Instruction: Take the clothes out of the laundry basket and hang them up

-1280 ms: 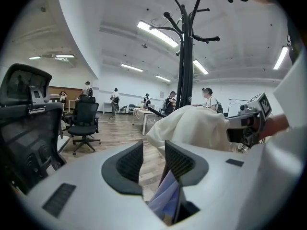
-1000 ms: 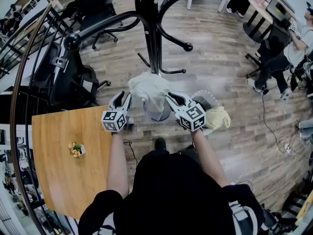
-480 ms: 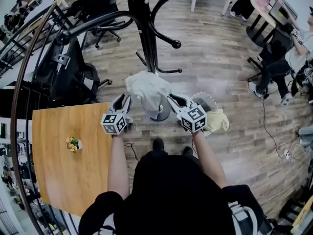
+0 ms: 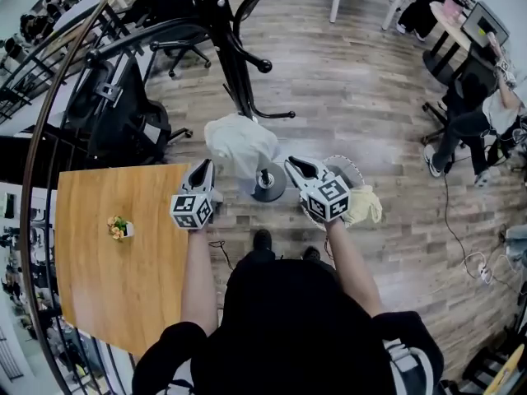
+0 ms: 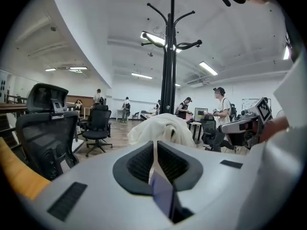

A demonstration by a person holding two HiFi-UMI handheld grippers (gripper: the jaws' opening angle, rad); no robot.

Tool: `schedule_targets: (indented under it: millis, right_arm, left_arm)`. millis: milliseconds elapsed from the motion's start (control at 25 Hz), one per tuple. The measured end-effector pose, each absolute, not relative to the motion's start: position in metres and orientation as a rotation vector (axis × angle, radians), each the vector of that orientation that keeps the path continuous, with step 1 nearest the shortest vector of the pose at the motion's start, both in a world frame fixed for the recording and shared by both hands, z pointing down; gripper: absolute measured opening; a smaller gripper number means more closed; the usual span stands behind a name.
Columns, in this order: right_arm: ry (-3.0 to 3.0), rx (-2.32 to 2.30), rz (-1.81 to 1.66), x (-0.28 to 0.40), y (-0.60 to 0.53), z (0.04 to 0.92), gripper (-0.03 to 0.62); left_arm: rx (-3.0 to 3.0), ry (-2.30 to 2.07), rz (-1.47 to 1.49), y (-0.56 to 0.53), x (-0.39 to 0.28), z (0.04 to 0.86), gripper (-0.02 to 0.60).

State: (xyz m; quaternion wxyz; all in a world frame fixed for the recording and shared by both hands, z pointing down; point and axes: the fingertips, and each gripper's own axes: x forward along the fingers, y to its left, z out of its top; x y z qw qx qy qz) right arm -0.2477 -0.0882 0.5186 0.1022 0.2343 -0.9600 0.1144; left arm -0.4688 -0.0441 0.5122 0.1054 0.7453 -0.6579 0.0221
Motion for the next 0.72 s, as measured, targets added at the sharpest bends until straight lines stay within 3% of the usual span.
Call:
schedule_targets:
  millis: [720]
  right_arm:
    - [-2.834, 0.743, 0.389, -0.098, -0.065, 0.526, 0.052]
  left_arm:
    - [2.284, -1.897, 0.090, -0.010, -0.309, 0.499, 0.034]
